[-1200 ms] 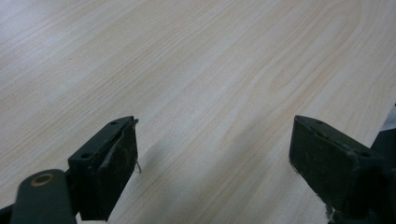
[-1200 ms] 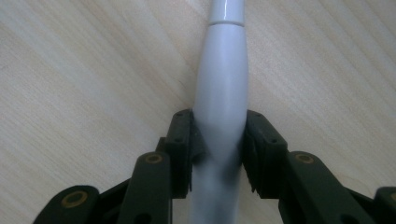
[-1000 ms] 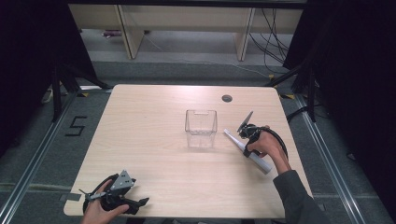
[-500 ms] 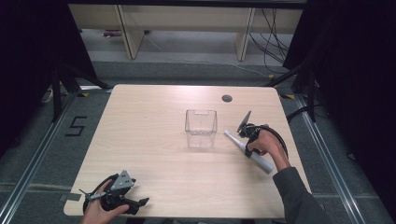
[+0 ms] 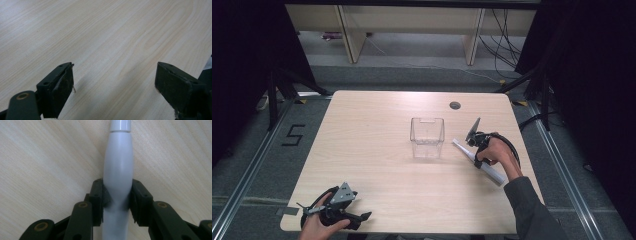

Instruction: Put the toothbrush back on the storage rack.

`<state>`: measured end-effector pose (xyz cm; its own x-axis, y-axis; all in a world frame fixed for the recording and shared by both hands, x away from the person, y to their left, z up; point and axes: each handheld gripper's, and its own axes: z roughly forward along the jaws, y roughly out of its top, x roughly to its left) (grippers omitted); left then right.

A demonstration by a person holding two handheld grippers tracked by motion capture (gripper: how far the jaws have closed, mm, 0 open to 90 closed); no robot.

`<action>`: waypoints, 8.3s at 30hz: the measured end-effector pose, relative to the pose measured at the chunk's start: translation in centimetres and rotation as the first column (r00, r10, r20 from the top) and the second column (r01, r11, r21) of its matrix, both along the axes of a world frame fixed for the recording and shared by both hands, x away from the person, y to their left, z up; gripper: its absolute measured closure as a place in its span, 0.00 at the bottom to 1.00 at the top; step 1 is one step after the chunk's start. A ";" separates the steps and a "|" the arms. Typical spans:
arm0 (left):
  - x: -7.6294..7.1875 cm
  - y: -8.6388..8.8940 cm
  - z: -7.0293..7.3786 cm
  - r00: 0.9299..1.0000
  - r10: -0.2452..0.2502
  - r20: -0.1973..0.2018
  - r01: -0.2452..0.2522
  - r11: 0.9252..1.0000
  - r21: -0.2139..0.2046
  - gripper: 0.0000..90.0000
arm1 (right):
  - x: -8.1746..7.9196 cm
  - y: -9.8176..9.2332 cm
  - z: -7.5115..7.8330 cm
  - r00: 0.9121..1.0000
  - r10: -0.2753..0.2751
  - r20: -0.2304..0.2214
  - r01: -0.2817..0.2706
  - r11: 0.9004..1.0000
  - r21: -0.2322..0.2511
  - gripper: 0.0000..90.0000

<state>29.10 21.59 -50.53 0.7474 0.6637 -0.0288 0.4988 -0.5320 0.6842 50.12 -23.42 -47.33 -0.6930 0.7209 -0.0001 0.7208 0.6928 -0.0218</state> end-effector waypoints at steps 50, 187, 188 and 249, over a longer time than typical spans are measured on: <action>0.0 0.1 0.0 1.000 0.010 0.005 -0.010 1.000 -0.009 0.17 | -1.7 -3.2 7.6 0.795 -0.269 0.543 -0.074 0.846 0.527 0.74; -0.3 0.3 0.0 1.000 0.015 0.006 -0.015 1.000 -0.011 0.17 | 2.2 15.3 4.6 0.894 0.020 0.448 -0.207 0.905 0.372 0.74; -0.3 0.3 0.0 1.000 0.016 0.005 -0.016 1.000 -0.014 0.17 | 2.2 15.3 4.6 0.893 0.020 0.449 -0.207 0.905 0.372 0.74; -0.3 0.3 0.0 1.000 0.009 0.004 -0.009 1.000 -0.003 0.17 | -3.1 8.7 8.7 0.780 -0.149 0.607 -0.272 0.794 0.544 0.38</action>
<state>28.80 21.88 -50.52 0.7418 0.6701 -0.0284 0.5009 -0.5253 0.6879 47.01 -14.69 -38.68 -0.7367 0.6756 -0.0287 0.3863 0.4552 0.8022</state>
